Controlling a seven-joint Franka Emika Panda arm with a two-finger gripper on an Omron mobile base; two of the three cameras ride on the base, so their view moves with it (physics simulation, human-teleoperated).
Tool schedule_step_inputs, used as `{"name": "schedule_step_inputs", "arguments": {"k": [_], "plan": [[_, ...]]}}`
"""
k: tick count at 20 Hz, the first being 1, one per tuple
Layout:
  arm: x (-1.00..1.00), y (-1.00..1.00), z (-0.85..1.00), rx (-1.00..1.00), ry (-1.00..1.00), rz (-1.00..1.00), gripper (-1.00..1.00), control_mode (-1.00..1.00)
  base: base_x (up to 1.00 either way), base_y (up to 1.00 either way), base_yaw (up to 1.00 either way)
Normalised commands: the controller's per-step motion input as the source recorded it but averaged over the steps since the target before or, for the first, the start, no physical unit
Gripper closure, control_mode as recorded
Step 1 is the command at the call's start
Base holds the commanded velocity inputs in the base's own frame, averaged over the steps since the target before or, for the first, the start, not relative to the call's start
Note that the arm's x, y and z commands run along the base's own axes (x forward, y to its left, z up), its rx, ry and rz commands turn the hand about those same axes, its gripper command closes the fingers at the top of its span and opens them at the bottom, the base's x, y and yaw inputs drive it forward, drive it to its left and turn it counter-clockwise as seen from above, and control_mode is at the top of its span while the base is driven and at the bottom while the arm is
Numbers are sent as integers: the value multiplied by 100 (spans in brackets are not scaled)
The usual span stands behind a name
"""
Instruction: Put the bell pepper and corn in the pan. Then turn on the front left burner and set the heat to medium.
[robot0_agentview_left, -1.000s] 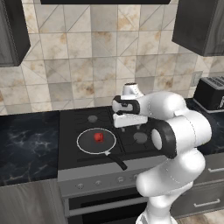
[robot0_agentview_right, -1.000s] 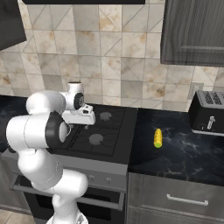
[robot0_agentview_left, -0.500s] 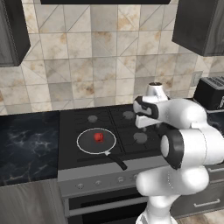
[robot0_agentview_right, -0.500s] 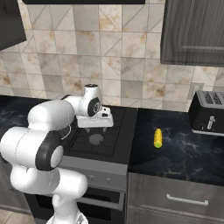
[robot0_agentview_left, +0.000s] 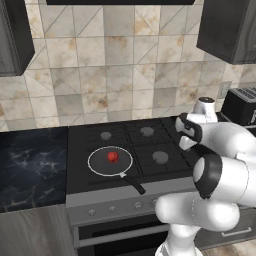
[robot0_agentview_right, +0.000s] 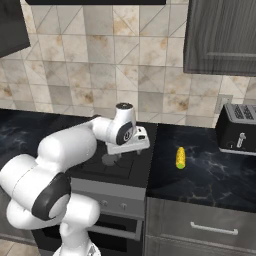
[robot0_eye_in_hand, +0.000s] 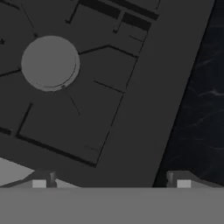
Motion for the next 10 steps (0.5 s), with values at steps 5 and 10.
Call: {"name": "schedule_step_inputs", "arguments": {"k": [5, 10], "plan": [[7, -49, 2, 0, -1, 8, -100, -100, 0, 0, 0], [5, -34, -5, 0, 0, 1, -100, -100, 0, 0, 0]]}}
